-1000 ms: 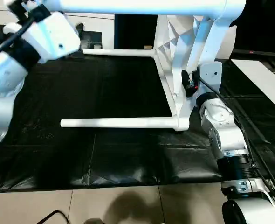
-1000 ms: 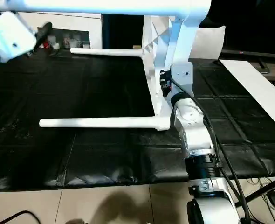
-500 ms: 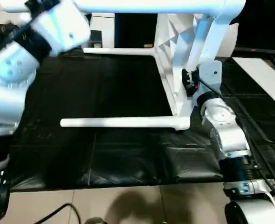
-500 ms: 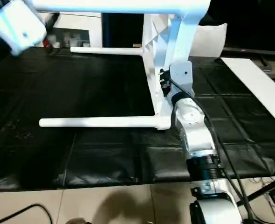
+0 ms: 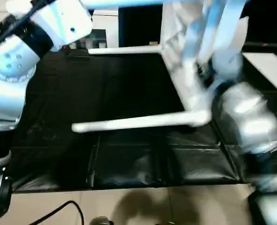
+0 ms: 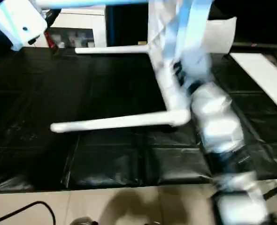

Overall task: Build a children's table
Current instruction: Flip table

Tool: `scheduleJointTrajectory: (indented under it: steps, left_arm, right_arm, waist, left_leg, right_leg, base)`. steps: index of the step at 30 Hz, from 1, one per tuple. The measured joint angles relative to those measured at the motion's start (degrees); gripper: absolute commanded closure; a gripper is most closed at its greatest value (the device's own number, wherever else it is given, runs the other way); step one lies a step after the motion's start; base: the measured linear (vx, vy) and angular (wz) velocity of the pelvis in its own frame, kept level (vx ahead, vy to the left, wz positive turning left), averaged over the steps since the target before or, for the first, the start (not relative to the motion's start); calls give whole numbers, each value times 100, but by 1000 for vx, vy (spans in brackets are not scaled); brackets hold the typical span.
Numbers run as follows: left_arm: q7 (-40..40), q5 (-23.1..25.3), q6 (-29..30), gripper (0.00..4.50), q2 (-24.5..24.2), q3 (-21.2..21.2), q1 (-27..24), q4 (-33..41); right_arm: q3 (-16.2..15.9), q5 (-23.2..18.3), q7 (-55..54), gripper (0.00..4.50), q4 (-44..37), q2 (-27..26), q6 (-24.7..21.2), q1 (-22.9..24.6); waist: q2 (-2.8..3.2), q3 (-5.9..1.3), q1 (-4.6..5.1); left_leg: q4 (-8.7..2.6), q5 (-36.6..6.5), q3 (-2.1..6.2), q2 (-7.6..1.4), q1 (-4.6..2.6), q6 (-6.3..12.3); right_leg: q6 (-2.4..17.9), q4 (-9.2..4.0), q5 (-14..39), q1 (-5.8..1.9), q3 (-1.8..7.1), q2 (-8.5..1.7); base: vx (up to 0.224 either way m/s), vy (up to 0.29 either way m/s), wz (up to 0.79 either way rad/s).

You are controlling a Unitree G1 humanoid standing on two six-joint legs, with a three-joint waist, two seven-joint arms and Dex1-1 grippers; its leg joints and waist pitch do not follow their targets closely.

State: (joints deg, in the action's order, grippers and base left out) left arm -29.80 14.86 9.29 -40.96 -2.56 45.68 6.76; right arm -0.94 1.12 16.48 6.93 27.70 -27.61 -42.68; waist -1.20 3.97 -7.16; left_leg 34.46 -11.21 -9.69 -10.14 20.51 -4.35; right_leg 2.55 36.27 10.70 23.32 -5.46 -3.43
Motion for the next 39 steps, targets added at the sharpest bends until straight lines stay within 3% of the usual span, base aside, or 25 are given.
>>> scheduleJointTrajectory:
  steps: [4, 5, 11, 17, 23, 26, 28, 32, 37, 39]
  left_arm:
    - [-160, -205, 169, 256, 17, 58, 0, 141]
    - [-194, -254, 233, 268, 50, 83, 0, 157]
    - [-289, -625, 1063, 279, 342, 473, -107, 297]
    - [-234, -799, 1752, 278, 619, 796, -231, 377]
    - [156, -946, 2691, 278, 1115, 1116, -249, 304]
    - [305, -1123, 2911, 278, 1309, 1142, -278, 130]
    - [288, -1192, 2822, 280, 1259, 1198, -324, 126]
    - [121, -1275, 2527, 283, 1192, 1240, -435, 117]
    - [-4, -1390, 1979, 285, 1074, 1282, -757, 118]
    - [1, -1488, 1896, 289, 1051, 1394, -909, 110]
  right_arm:
    - [-5, 77, 580, 244, 16, 554, -218, -469]
    - [-5, 81, 670, 188, 18, 646, -237, -541]
    - [-176, 15, 1548, 130, 282, 1007, -102, -1120]
    - [-53, -150, 1984, 78, 792, 935, 721, -1431]
    - [309, -638, 2425, 32, 1126, 606, 2703, -1814]
    - [276, -977, 2684, 14, 1022, 317, 3158, -1824]
    - [357, -1180, 2821, 1, 1003, 307, 3247, -1819]
    - [620, -1598, 3001, 0, 826, 111, 3505, -1720]
    - [1320, -2061, 2303, 0, 455, -182, 3714, -1176]
    - [1708, -2452, 2011, 0, 25, -334, 3434, -577]
  waist:
    - [7, -3, -52]
    - [7, -3, -71]
    - [6, -3, -107]
    - [7, -3, -120]
    - [5, -2, -83]
    - [-23, 11, -76]
    - [-42, 14, -108]
    - [-46, 15, -152]
    - [-58, 11, -121]
    - [-60, 9, -106]
  left_leg:
    - [2, 1, -1, 0, -1, 2]
    - [5, 3, -1, 0, -1, 5]
    - [22, 10, -2, -2, -4, 14]
    - [54, 19, 0, -1, -23, 29]
    - [67, 21, 2, -4, -19, 33]
    - [78, 30, 12, -20, 9, 46]
    - [103, 35, 20, -30, 55, 56]
    - [115, 27, 16, -29, 77, 71]
    - [110, 23, 14, -28, 67, 76]
    - [99, 21, 13, -29, 51, 77]
  right_leg:
    - [-25, 0, 15, 0, 0, 0]
    - [-25, 1, 15, -1, 0, 0]
    - [-16, 16, 6, -1, -1, -2]
    - [-18, 32, -1, -9, -6, -10]
    - [-19, 34, -4, -8, -14, -11]
    - [-18, 31, -5, 4, -29, -2]
    - [-8, 30, -25, 27, -38, 2]
    - [-4, 17, -28, 33, -38, -3]
    - [-7, 2, -30, 18, -36, -3]
    - [-10, -11, -29, 0, -37, 1]
  base:
    - [0, 0, 0]
    - [0, 0, 0]
    - [0, 0, 0]
    - [0, 0, 0]
    - [0, 0, 0]
    - [0, 0, 0]
    - [0, 0, 0]
    - [0, 0, 0]
    - [0, 0, 0]
    - [0, 0, 0]
